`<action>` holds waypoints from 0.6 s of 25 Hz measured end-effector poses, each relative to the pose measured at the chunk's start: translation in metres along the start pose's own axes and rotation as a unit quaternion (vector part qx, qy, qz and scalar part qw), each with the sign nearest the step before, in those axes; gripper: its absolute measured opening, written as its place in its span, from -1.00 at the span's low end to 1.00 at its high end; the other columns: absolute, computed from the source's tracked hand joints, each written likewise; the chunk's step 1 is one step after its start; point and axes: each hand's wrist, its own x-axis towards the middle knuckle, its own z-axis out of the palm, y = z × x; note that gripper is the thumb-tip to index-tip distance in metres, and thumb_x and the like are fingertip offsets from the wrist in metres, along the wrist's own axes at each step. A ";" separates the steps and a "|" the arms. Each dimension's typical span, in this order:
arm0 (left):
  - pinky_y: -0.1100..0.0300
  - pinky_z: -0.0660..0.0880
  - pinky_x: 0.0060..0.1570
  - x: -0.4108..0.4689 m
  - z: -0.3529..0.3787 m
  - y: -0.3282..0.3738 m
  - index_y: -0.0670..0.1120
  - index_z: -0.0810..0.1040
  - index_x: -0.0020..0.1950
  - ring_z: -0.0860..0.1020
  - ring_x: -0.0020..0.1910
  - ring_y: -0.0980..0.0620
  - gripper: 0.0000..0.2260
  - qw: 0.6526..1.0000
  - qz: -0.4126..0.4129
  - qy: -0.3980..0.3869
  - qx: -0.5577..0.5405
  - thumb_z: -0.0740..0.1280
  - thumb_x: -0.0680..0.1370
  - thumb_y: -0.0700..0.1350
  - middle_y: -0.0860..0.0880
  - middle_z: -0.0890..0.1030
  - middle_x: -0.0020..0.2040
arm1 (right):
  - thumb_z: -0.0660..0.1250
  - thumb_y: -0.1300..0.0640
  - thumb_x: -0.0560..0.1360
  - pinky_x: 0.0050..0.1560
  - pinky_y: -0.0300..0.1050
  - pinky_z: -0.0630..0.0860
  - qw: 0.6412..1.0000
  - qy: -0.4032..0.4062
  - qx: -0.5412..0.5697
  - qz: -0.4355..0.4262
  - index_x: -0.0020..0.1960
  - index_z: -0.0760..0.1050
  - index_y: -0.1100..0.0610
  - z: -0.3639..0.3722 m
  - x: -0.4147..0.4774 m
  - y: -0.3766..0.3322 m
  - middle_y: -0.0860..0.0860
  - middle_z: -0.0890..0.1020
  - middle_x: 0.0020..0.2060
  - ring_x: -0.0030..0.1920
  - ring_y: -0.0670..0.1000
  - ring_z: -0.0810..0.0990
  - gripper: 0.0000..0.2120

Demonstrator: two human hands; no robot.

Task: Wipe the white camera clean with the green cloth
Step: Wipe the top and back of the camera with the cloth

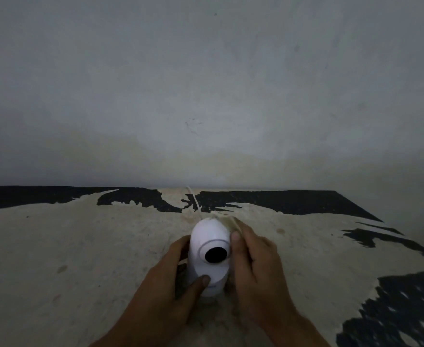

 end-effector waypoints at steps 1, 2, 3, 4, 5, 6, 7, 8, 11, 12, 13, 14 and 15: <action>0.70 0.27 -0.15 0.000 -0.001 0.001 0.26 0.11 0.28 0.36 -0.03 0.54 -0.43 1.000 -0.006 -0.005 0.005 0.36 0.39 0.08 0.47 0.27 0.09 | 0.08 -0.02 0.63 -0.11 -0.47 0.40 0.993 0.002 0.090 0.079 0.03 0.49 -0.17 0.001 0.001 0.002 -0.20 0.61 -0.06 -0.04 -0.29 0.53 -0.79; 0.70 0.27 -0.16 0.000 -0.001 0.002 0.27 0.10 0.27 0.35 -0.04 0.51 -0.44 1.000 -0.008 -0.009 0.011 0.35 0.40 0.09 0.48 0.25 0.08 | 0.11 0.04 0.62 -0.20 -0.51 0.41 0.981 0.004 0.141 0.131 -0.08 0.52 -0.12 0.001 0.002 0.002 -0.19 0.61 -0.15 -0.13 -0.27 0.55 -0.77; 0.70 0.27 -0.18 0.000 -0.001 0.003 0.27 0.09 0.26 0.34 -0.05 0.49 -0.44 1.000 -0.008 -0.008 0.017 0.35 0.40 0.09 0.47 0.23 0.07 | 0.12 0.08 0.62 -0.24 -0.53 0.41 0.974 0.007 0.165 0.155 -0.11 0.53 -0.08 0.001 0.004 0.003 -0.19 0.61 -0.17 -0.16 -0.26 0.56 -0.76; 0.70 0.26 -0.19 0.000 -0.002 0.002 0.27 0.08 0.26 0.33 -0.05 0.47 -0.44 1.000 -0.014 -0.011 0.021 0.35 0.40 0.10 0.47 0.23 0.06 | 0.12 0.08 0.61 -0.22 -0.56 0.40 0.973 0.006 0.173 0.154 -0.08 0.52 -0.10 0.001 0.004 0.002 -0.22 0.60 -0.13 -0.13 -0.28 0.56 -0.77; 0.69 0.27 -0.19 0.001 -0.002 0.004 0.27 0.07 0.25 0.33 -0.05 0.45 -0.43 1.000 -0.020 -0.008 0.020 0.35 0.40 0.10 0.46 0.23 0.06 | 0.10 0.04 0.61 -0.16 -0.58 0.38 0.977 -0.004 0.164 0.134 0.00 0.48 -0.17 0.002 0.005 -0.004 -0.29 0.57 -0.06 -0.07 -0.36 0.53 -0.80; 0.67 0.28 -0.18 0.003 0.000 0.002 0.27 0.07 0.25 0.35 -0.04 0.43 -0.43 0.999 -0.031 -0.004 0.020 0.36 0.39 0.11 0.45 0.25 0.08 | 0.07 -0.02 0.61 -0.08 -0.59 0.36 0.988 -0.016 0.122 0.090 0.07 0.41 -0.25 0.004 0.004 -0.011 -0.37 0.51 0.03 0.01 -0.47 0.46 -0.81; 0.63 0.31 -0.12 0.006 0.002 0.001 0.25 0.08 0.28 0.37 0.01 0.39 -0.41 0.998 -0.050 -0.007 0.027 0.36 0.38 0.14 0.41 0.29 0.13 | 0.01 -0.10 0.62 0.05 -0.53 0.34 0.999 -0.019 0.032 0.011 0.14 0.36 -0.30 0.006 0.003 -0.013 -0.40 0.45 0.12 0.11 -0.50 0.38 -0.80; 0.56 0.33 -0.02 0.009 0.002 0.002 0.18 0.12 0.32 0.39 0.10 0.33 -0.35 0.996 -0.074 -0.009 0.038 0.35 0.34 0.23 0.32 0.33 0.21 | -0.05 -0.14 0.62 0.17 -0.42 0.29 0.995 -0.017 -0.062 -0.075 0.21 0.34 -0.30 0.007 0.004 -0.016 -0.37 0.44 0.21 0.21 -0.44 0.33 -0.74; 0.55 0.34 -0.01 0.010 0.002 0.001 0.05 0.16 0.39 0.38 0.07 0.39 -0.12 0.994 -0.096 -0.013 0.043 0.28 0.18 0.42 0.30 0.35 0.18 | -0.13 -0.21 0.59 0.25 -0.11 0.21 0.980 -0.008 -0.135 -0.147 0.28 0.37 -0.14 0.011 0.005 -0.002 -0.17 0.52 0.26 0.29 -0.22 0.36 -0.57; 0.59 0.33 -0.06 0.009 0.001 0.002 0.11 0.15 0.38 0.36 0.00 0.43 -0.25 0.997 -0.078 -0.009 0.022 0.33 0.27 0.31 0.37 0.32 0.12 | -0.13 -0.25 0.57 0.20 -0.12 0.30 0.993 0.001 -0.082 -0.088 0.23 0.41 -0.14 0.009 0.007 -0.003 -0.16 0.57 0.17 0.21 -0.20 0.44 -0.55; 0.56 0.32 -0.03 0.007 0.000 0.004 0.17 0.14 0.35 0.37 0.01 0.41 -0.33 0.998 -0.069 -0.010 0.011 0.36 0.33 0.20 0.38 0.30 0.10 | -0.11 -0.27 0.56 0.10 -0.17 0.41 1.000 -0.002 -0.011 -0.010 0.14 0.46 -0.12 0.006 0.009 -0.002 -0.13 0.62 0.04 0.06 -0.20 0.51 -0.55; 0.50 0.32 0.04 0.004 -0.002 0.005 0.21 0.12 0.33 0.38 0.05 0.36 -0.36 0.998 -0.063 -0.010 0.005 0.38 0.36 0.14 0.37 0.30 0.11 | -0.07 -0.25 0.55 -0.05 -0.27 0.48 0.997 -0.019 0.052 0.061 0.02 0.50 -0.09 0.002 0.010 -0.001 -0.09 0.63 -0.10 -0.07 -0.19 0.55 -0.58; 0.47 0.32 0.06 0.003 -0.004 0.005 0.24 0.11 0.30 0.38 0.08 0.33 -0.38 0.999 -0.053 -0.009 0.001 0.38 0.36 0.13 0.37 0.31 0.11 | -0.01 -0.19 0.55 -0.18 -0.37 0.48 0.991 -0.023 0.088 0.102 -0.07 0.51 -0.05 -0.001 0.014 0.000 -0.07 0.62 -0.18 -0.15 -0.20 0.56 -0.63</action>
